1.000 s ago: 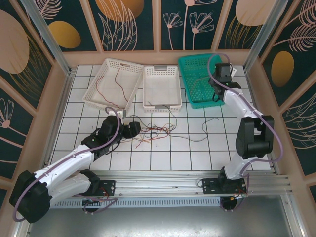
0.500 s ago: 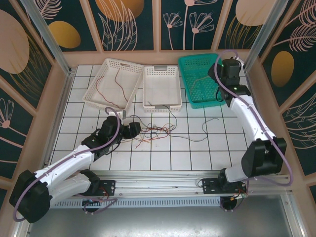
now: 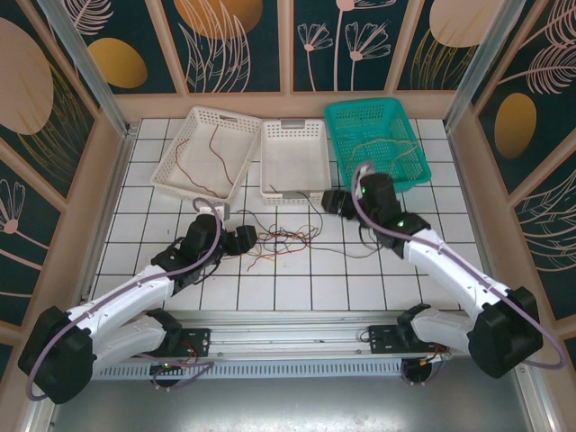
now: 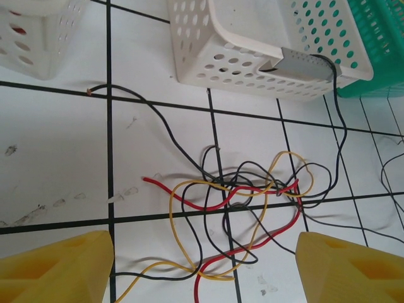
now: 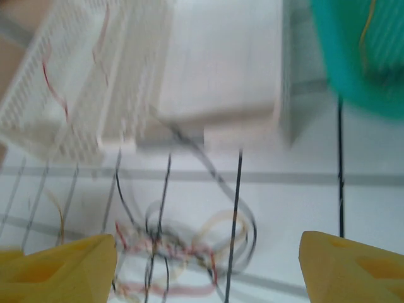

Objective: Untangle the cables

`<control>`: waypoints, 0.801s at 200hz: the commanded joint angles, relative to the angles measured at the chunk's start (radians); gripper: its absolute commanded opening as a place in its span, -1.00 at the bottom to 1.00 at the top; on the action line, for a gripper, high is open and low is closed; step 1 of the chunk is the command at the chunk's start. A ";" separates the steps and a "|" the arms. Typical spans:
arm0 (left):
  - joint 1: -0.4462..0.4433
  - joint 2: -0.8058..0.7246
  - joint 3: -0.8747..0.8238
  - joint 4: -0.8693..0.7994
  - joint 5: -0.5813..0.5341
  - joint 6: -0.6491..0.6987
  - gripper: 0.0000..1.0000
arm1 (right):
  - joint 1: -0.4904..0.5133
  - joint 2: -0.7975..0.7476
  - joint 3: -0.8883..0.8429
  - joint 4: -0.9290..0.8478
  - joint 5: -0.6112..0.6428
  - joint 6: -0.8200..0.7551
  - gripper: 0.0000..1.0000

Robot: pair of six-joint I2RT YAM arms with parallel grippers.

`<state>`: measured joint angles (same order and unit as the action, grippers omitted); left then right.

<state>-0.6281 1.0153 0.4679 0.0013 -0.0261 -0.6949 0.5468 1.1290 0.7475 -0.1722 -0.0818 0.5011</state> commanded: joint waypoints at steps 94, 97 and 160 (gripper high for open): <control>0.002 0.022 -0.043 0.069 0.017 -0.038 0.51 | 0.259 0.009 -0.171 -0.166 0.302 0.051 0.52; 0.002 0.022 -0.043 0.070 0.017 -0.039 0.51 | 0.266 0.020 -0.168 -0.171 0.316 0.053 0.52; 0.001 0.025 -0.044 0.069 0.029 -0.044 0.51 | 0.311 0.191 -0.126 -0.177 0.438 0.028 0.26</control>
<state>-0.6281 1.0370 0.4316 0.0521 -0.0078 -0.7277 0.8509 1.2877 0.5858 -0.3275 0.2928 0.5354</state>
